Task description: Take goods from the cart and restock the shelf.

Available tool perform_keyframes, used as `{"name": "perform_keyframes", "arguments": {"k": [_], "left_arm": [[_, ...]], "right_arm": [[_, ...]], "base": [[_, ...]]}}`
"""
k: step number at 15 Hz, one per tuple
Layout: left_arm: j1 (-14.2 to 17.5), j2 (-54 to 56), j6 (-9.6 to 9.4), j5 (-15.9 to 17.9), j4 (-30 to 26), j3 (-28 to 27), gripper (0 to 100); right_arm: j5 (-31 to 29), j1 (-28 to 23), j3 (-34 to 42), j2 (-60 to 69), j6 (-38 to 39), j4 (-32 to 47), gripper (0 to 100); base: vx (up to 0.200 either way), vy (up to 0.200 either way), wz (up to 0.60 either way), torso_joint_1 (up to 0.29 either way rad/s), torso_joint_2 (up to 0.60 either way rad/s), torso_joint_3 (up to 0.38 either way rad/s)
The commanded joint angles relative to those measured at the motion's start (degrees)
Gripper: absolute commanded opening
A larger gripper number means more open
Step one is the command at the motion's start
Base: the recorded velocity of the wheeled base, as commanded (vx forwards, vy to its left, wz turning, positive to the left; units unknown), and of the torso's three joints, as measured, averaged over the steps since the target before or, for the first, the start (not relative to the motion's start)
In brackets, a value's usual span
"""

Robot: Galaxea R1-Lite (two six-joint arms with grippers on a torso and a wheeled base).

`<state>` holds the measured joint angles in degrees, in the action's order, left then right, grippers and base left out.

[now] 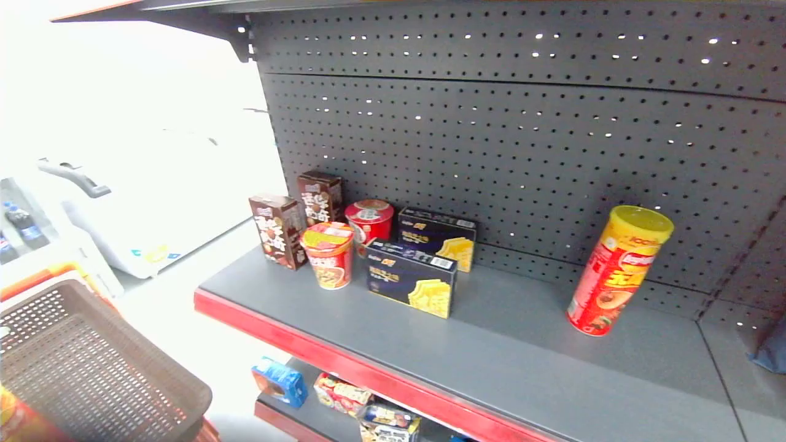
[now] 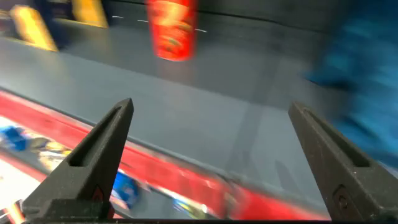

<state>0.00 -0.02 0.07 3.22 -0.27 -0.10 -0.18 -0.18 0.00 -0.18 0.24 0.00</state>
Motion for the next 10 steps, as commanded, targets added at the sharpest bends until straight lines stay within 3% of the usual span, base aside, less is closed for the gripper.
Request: {"name": "perform_keyframes", "arguments": {"k": [1,8,10], "left_arm": [[0.0,0.02,0.01,0.03,0.0,0.01,100],[0.0,0.02,0.1,0.03,0.0,0.01,100],[0.09,0.02,-0.34,0.03,0.18,-0.87,100]], "right_arm": [[0.01,0.01,0.0,-0.08,0.02,0.0,100],[0.01,0.01,0.0,0.01,0.02,0.0,100],[-0.08,0.09,0.0,0.01,0.11,0.0,100]], "base": [[0.0,0.0,0.6,0.002,0.0,0.002],[0.0,0.0,0.6,0.004,0.0,0.002],[0.0,0.0,0.0,0.0,0.0,0.0]]}}
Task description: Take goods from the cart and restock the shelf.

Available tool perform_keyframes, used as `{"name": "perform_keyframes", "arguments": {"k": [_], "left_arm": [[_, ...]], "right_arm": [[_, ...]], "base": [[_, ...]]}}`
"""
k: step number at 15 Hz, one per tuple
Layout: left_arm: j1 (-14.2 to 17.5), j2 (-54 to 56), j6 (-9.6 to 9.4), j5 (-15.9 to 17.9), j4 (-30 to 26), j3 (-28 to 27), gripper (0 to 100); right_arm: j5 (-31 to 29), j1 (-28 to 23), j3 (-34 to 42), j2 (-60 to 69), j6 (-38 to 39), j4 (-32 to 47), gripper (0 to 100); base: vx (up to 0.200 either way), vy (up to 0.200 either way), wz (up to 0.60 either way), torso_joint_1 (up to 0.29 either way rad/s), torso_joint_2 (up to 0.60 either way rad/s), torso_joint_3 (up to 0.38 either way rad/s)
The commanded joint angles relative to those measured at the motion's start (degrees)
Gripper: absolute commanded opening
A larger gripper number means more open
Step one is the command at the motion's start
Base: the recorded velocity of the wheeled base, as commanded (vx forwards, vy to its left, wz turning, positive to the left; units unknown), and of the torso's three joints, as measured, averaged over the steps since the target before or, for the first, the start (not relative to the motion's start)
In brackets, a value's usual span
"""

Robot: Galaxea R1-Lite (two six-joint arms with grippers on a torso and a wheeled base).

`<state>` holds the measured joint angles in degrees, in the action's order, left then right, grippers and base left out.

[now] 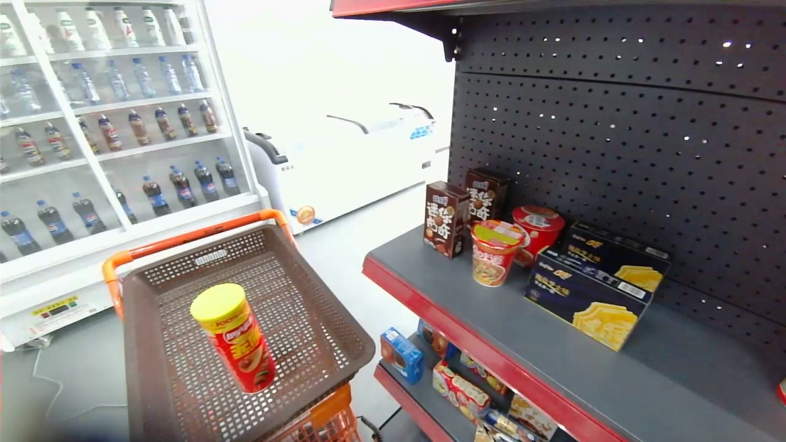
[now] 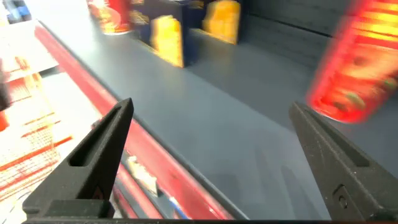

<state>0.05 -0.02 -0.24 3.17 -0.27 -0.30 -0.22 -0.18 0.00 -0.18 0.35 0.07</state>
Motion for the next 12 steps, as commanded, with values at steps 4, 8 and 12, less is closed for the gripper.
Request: {"name": "perform_keyframes", "arguments": {"k": [4,8,12], "left_arm": [[0.39,-23.53,-7.05,-1.41,-7.38,-26.94,100],[0.13,-39.79,-13.12,-8.88,-8.17,-32.21,100],[5.58,-54.38,-12.76,11.86,-7.64,-32.65,100]], "right_arm": [[-0.04,0.01,0.0,0.01,0.0,-0.07,100],[-0.04,0.01,0.0,0.01,0.0,-0.07,100],[-0.04,0.01,0.0,0.01,0.0,-0.07,100]], "base": [[0.0,0.0,0.0,0.0,0.0,0.0],[0.0,0.0,0.0,0.0,0.0,0.0],[0.0,0.0,0.0,0.0,0.0,0.0]]}}
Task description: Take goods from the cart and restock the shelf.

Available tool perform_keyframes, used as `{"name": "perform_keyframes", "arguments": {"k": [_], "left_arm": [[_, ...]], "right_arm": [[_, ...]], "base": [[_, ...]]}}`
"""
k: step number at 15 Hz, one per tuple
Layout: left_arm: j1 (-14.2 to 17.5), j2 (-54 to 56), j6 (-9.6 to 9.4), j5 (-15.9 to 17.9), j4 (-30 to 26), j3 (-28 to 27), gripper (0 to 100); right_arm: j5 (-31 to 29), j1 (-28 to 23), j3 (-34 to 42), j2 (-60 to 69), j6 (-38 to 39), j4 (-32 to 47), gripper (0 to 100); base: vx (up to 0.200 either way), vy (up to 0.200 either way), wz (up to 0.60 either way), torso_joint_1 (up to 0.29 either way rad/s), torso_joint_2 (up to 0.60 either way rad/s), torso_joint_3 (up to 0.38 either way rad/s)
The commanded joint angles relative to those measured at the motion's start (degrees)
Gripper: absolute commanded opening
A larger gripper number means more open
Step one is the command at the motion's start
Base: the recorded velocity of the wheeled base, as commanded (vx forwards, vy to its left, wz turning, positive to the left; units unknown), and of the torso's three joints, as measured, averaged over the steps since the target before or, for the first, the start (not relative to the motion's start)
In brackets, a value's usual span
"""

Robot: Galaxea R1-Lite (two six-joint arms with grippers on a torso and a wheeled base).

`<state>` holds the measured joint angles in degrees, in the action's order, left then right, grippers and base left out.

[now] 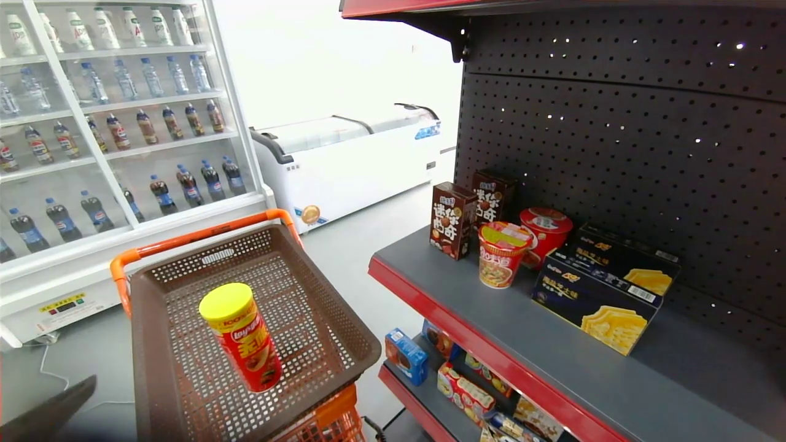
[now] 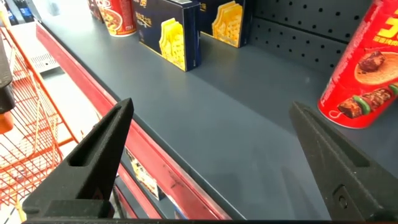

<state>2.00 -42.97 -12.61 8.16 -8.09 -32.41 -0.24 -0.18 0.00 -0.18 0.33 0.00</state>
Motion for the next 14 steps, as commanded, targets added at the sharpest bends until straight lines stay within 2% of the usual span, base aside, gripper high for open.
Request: {"name": "perform_keyframes", "arguments": {"k": [1,3,4,6,9,10,12,13,14], "left_arm": [[4.15,-14.77,0.04,9.16,1.33,-0.19,100],[5.38,-18.55,0.39,9.42,4.14,0.25,100],[7.49,-22.07,0.3,9.42,7.92,0.42,100],[8.72,-27.16,-0.05,9.33,13.72,2.97,100],[9.25,-38.15,0.3,9.33,35.6,14.05,100],[9.16,-40.96,0.39,9.51,40.7,16.68,100],[8.9,-45.89,0.48,10.57,46.85,19.14,100],[8.99,-50.37,0.65,12.5,51.78,18.97,100],[8.99,-53.18,0.65,13.38,54.33,18.26,100]], "right_arm": [[-0.02,0.01,0.0,0.01,0.02,0.0,100],[-0.02,0.01,0.0,0.01,0.02,0.0,100],[-0.02,0.01,0.0,0.01,0.02,0.0,100],[-0.02,0.09,0.0,0.01,0.02,0.0,100],[-0.02,0.01,0.0,0.01,0.02,0.0,100],[-0.02,0.01,0.0,0.01,0.02,0.0,100],[-0.02,0.01,0.0,0.01,0.02,0.0,100],[-0.02,0.09,0.0,0.01,0.02,0.0,100],[-0.02,0.01,0.0,0.01,0.02,0.0,100]], "base": [[0.0,0.0,0.0,0.0,0.0,0.0],[0.0,0.0,0.0,0.0,0.0,0.0],[0.0,0.0,0.0,0.0,0.0,0.0],[0.0,0.0,0.0,0.0,0.0,0.0],[0.0,0.0,0.0,0.0,0.0,0.0],[0.0,0.0,0.0,0.0,0.0,0.0],[0.0,0.0,0.0,0.0,0.0,0.0],[0.0,0.0,0.0,0.0,0.0,0.0],[0.0,0.0,0.0,0.0,0.0,0.0]]}}
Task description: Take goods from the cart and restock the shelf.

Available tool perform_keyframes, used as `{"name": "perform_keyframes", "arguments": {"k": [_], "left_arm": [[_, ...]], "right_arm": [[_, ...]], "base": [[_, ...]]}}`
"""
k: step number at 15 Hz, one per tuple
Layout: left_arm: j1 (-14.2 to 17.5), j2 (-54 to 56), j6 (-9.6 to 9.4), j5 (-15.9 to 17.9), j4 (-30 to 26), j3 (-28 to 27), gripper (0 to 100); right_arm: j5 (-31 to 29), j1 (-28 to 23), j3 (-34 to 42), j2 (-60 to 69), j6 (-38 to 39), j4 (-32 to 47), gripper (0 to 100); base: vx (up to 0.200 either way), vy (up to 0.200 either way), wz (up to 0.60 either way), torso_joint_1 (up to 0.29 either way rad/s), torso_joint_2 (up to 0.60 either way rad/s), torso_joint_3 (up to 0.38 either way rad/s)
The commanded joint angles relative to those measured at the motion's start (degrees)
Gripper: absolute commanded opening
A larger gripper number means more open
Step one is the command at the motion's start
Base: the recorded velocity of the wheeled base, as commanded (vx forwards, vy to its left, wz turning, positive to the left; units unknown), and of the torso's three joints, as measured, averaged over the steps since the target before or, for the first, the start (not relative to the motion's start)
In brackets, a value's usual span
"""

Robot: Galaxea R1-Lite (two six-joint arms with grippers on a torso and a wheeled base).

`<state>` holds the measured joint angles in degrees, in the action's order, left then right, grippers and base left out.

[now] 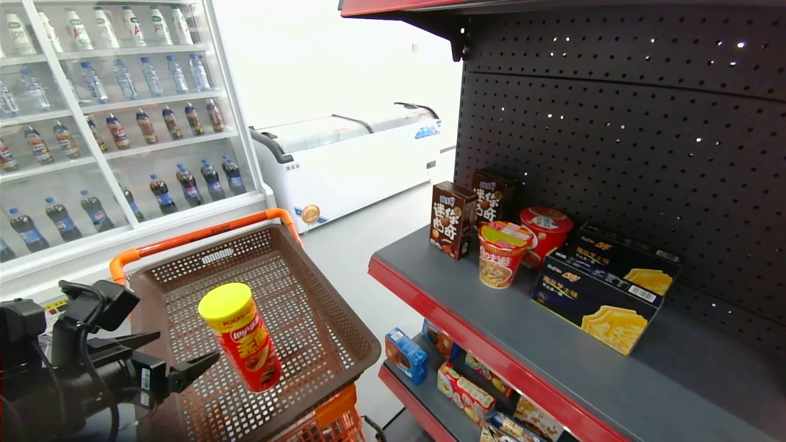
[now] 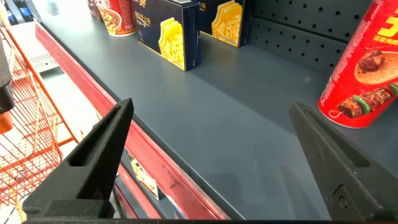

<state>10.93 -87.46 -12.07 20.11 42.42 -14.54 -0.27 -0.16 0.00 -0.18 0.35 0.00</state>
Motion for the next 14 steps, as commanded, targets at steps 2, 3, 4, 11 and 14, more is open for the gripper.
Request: {"name": "perform_keyframes", "arguments": {"k": [2,3,4,11,14], "left_arm": [[-0.04,-14.15,0.12,2.82,8.55,-2.07,100],[-0.12,-16.17,0.12,3.62,9.96,-3.21,100],[-1.0,-18.19,0.12,4.93,11.19,-4.35,100],[-5.13,-28.38,-0.5,4.23,19.8,-5.67,100],[-5.57,-30.58,-0.76,4.32,20.42,-7.96,100]], "right_arm": [[0.0,-0.02,0.0,0.01,0.0,0.0,100],[0.0,-0.02,0.0,0.01,0.0,0.0,100],[0.0,-0.02,0.0,0.01,0.0,0.0,100],[0.0,-0.02,0.0,0.01,0.0,0.0,100],[0.0,-0.02,0.0,0.01,0.0,0.0,100]], "base": [[0.0,0.0,0.0,0.0,0.0,0.0],[0.0,0.0,0.0,0.0,0.0,0.0],[0.0,0.0,0.0,0.0,0.0,0.0],[0.0,0.0,0.0,0.0,0.0,0.0],[0.0,0.0,0.0,0.0,0.0,0.0]]}}
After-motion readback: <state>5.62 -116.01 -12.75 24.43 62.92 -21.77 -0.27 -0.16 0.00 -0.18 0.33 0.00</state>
